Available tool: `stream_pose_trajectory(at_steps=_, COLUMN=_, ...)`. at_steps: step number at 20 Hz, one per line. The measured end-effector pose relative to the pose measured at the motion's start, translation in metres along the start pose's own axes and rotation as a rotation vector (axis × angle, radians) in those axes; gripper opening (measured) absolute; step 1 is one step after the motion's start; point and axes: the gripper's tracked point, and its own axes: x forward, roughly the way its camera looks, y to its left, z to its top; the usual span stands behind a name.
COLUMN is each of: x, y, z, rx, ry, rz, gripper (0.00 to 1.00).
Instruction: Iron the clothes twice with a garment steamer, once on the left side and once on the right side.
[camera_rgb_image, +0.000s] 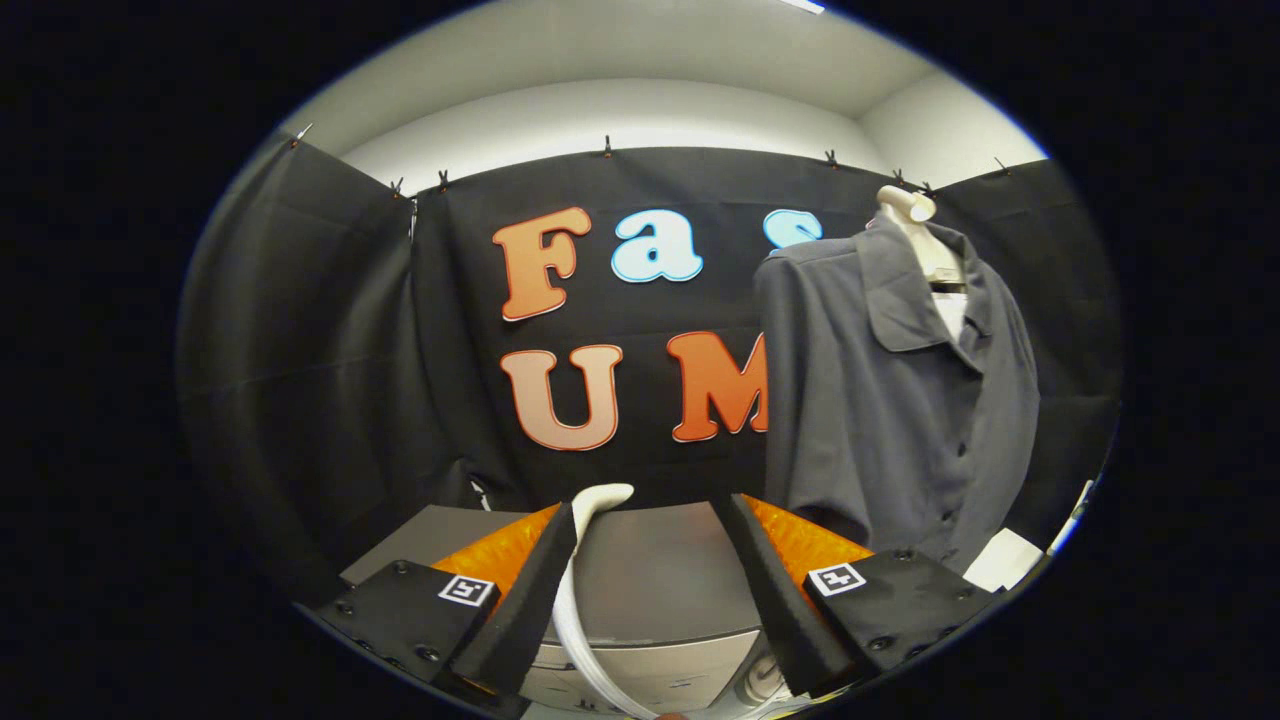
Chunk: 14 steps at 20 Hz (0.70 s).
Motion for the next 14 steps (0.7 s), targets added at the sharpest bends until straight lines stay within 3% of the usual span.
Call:
stream_pose_trajectory(at_steps=10, x=0.102, y=0.067, z=0.0, rx=0.078, ry=0.173, rz=0.089, gripper=0.98)
stream_pose_trajectory(at_steps=14, x=0.146, y=0.071, z=-0.013, rx=-0.025, ry=0.251, rz=0.059, gripper=0.98)
